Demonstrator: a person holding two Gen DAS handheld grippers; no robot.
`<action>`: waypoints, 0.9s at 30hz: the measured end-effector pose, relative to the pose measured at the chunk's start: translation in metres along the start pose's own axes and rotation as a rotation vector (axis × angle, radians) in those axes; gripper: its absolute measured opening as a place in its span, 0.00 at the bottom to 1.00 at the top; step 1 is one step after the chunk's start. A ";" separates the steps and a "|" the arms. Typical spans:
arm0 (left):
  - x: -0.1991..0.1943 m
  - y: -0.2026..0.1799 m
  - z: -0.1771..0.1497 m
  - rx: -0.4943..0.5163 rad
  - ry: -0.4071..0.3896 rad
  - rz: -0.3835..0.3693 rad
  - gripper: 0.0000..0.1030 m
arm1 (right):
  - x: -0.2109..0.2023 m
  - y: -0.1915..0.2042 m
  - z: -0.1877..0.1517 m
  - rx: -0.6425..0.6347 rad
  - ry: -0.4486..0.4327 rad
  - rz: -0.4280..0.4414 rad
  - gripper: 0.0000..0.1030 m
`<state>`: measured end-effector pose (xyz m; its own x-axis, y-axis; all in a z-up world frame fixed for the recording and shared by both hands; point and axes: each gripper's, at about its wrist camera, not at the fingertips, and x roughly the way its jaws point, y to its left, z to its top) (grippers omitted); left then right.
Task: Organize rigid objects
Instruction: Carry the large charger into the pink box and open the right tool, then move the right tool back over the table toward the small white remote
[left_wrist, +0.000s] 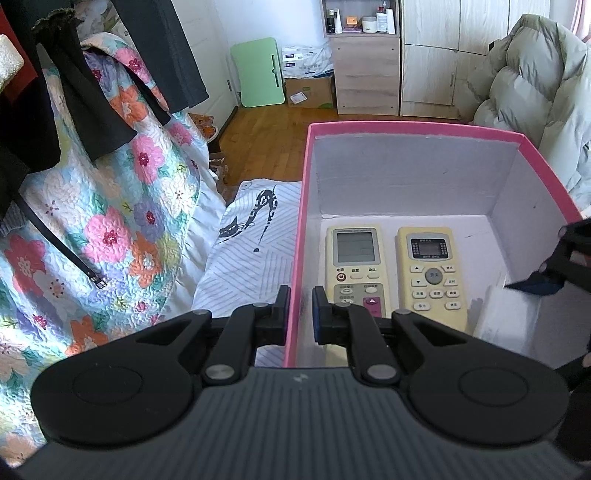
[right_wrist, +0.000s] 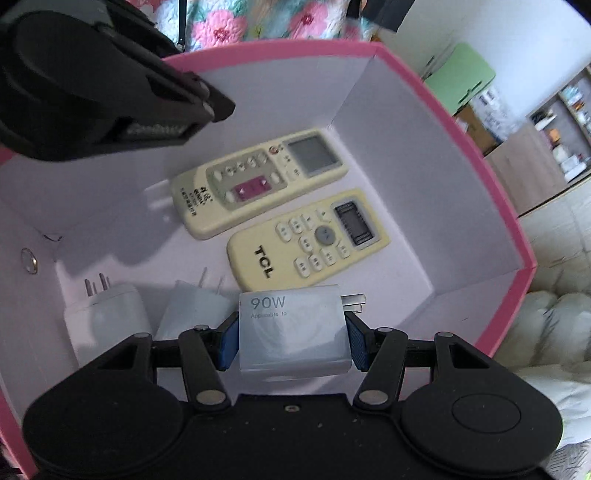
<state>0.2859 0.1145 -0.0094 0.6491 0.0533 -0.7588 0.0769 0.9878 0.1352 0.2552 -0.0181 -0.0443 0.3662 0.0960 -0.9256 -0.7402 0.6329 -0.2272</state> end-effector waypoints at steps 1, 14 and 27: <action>0.000 0.000 0.000 0.000 0.000 -0.001 0.10 | 0.001 0.000 0.001 0.000 0.006 0.016 0.61; 0.001 -0.001 0.001 0.017 -0.001 0.010 0.11 | -0.057 0.006 -0.026 0.056 -0.122 0.144 0.65; 0.001 -0.003 0.000 0.026 0.006 0.016 0.11 | -0.165 -0.052 -0.161 0.594 -0.464 -0.067 0.71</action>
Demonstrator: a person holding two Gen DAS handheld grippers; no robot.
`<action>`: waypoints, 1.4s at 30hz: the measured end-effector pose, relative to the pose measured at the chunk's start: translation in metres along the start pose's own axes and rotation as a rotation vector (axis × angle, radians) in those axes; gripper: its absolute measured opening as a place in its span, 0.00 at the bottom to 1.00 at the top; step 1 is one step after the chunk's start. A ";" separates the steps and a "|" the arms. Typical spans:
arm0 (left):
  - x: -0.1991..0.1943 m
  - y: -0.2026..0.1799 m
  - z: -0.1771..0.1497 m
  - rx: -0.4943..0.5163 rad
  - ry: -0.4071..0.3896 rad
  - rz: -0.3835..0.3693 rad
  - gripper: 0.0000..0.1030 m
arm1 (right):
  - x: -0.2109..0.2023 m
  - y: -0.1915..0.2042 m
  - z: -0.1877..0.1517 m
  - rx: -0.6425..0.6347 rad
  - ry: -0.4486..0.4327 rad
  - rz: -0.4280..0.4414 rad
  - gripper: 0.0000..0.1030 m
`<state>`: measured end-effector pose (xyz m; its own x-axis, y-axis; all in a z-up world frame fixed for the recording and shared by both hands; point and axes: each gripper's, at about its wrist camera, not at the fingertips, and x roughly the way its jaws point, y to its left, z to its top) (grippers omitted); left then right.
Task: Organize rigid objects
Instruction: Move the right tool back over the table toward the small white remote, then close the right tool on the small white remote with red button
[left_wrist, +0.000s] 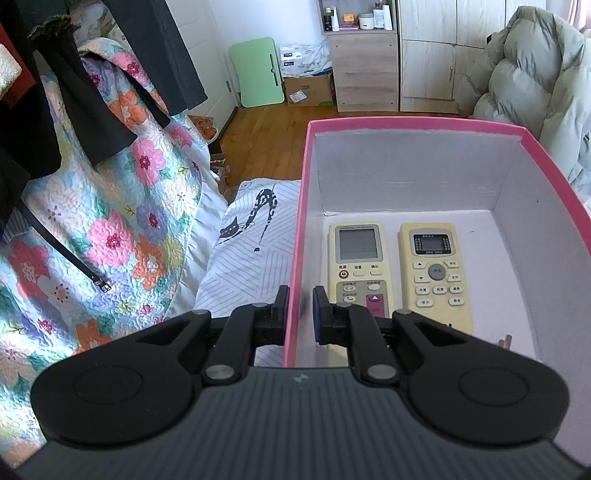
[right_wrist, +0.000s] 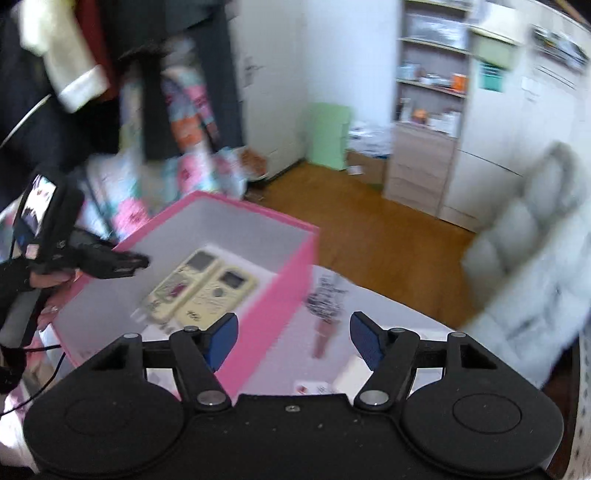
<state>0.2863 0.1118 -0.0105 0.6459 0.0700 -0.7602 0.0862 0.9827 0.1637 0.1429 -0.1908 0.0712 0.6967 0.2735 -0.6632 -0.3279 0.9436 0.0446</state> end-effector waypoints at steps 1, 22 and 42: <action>0.000 0.000 0.000 0.001 0.000 0.001 0.11 | -0.006 -0.008 -0.008 0.046 0.007 0.000 0.71; 0.000 0.000 0.001 0.000 0.004 -0.004 0.11 | 0.112 -0.013 -0.099 0.080 0.172 -0.072 0.67; 0.000 -0.001 0.001 0.009 0.004 0.000 0.11 | 0.064 0.007 -0.085 0.066 0.004 -0.135 0.42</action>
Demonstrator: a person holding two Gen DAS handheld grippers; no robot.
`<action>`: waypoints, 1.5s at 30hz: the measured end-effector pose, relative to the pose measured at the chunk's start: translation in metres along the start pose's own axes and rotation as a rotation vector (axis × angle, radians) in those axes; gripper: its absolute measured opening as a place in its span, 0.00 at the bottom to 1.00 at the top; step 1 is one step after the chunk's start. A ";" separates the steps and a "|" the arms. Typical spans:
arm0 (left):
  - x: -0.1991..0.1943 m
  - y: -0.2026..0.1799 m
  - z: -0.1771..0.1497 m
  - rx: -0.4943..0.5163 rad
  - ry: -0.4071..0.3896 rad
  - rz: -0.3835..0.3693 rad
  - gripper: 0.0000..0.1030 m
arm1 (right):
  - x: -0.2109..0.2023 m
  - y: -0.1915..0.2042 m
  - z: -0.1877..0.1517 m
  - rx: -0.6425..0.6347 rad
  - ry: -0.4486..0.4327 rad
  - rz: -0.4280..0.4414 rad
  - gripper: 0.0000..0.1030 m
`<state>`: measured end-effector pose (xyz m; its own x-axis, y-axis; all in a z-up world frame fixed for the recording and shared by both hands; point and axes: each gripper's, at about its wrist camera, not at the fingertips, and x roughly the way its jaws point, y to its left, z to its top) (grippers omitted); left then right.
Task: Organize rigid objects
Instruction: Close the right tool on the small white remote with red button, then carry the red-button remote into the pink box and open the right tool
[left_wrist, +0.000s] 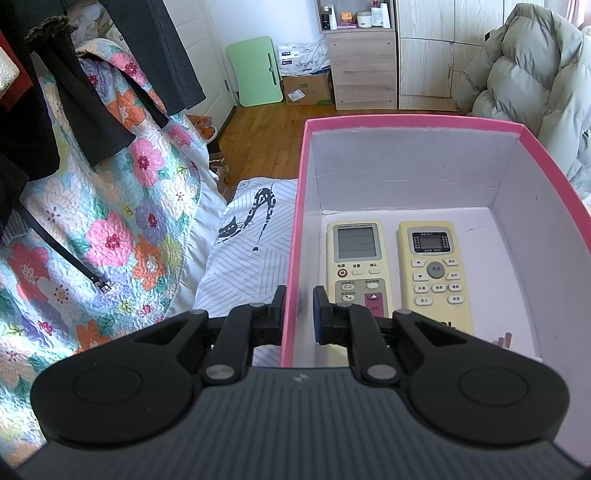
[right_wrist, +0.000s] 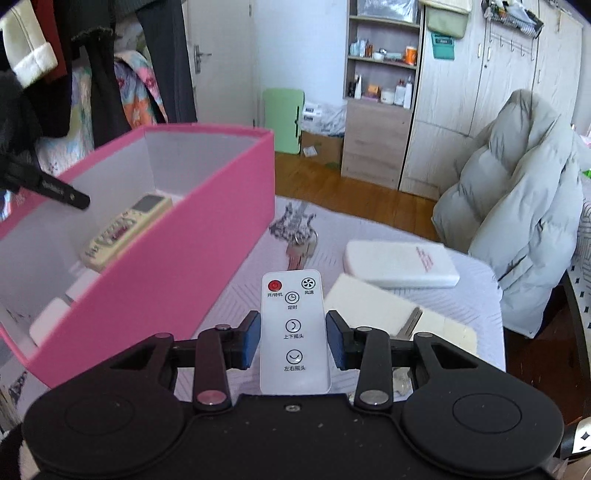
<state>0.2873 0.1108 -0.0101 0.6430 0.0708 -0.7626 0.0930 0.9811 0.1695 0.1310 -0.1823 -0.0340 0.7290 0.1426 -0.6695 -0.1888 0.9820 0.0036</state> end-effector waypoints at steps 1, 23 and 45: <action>0.000 0.000 0.000 0.001 0.000 0.000 0.11 | -0.002 0.000 0.001 0.004 -0.010 0.003 0.42; -0.005 -0.003 -0.002 0.008 -0.032 0.018 0.11 | -0.029 0.068 0.102 -0.066 -0.071 0.339 0.42; -0.005 0.001 -0.003 -0.015 -0.036 -0.011 0.11 | 0.052 0.128 0.078 -0.183 0.268 0.424 0.46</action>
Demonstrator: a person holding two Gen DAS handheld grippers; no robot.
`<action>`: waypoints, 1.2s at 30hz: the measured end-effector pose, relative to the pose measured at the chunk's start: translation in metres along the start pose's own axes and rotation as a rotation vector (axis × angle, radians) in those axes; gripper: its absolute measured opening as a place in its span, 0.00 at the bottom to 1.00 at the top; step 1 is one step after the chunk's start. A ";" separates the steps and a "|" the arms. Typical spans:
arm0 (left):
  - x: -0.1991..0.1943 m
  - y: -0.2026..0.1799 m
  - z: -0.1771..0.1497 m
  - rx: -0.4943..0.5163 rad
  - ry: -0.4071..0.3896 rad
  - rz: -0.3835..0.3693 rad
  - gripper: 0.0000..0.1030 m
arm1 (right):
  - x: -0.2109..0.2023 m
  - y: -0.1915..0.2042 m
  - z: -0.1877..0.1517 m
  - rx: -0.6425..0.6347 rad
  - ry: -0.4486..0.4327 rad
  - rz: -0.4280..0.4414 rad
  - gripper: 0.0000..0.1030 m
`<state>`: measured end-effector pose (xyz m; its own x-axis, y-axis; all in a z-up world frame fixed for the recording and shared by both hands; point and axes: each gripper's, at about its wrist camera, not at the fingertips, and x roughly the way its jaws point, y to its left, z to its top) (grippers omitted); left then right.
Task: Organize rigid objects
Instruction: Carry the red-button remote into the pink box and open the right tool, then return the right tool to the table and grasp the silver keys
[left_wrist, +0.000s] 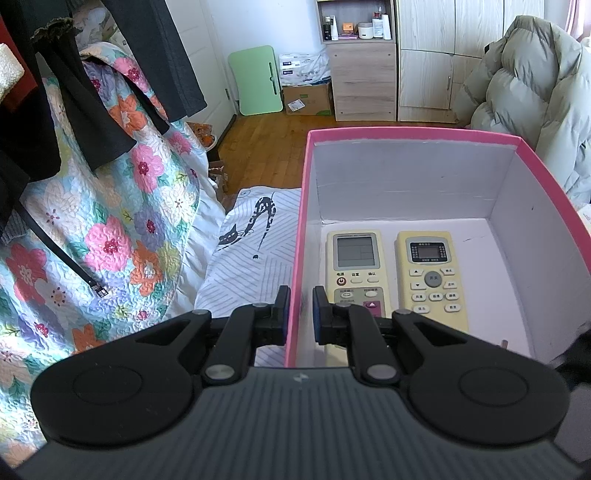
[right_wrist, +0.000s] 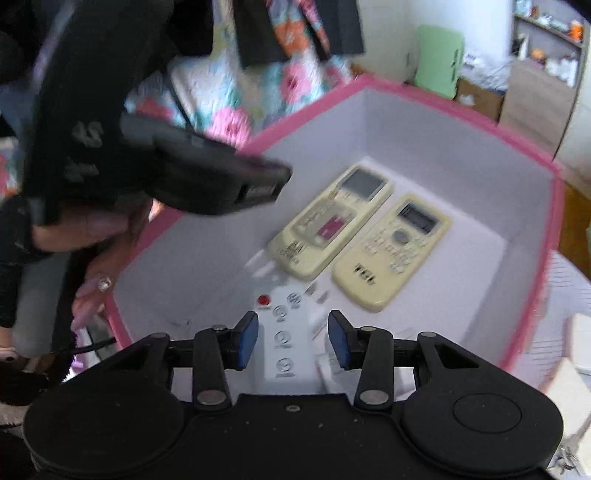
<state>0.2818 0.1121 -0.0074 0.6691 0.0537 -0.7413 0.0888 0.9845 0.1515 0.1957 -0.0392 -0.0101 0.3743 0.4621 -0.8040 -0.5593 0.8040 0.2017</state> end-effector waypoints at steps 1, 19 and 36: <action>0.000 0.000 0.000 0.000 0.000 0.001 0.11 | -0.012 -0.003 -0.003 0.017 -0.037 0.003 0.47; 0.002 -0.001 0.000 0.003 0.004 0.002 0.11 | -0.105 -0.101 -0.145 0.320 -0.279 -0.412 0.52; 0.001 -0.002 0.000 0.013 -0.001 0.014 0.11 | -0.059 -0.157 -0.164 0.469 -0.288 -0.531 0.55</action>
<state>0.2822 0.1104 -0.0083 0.6708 0.0670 -0.7386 0.0891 0.9814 0.1699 0.1402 -0.2541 -0.0857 0.7195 -0.0031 -0.6945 0.0981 0.9904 0.0973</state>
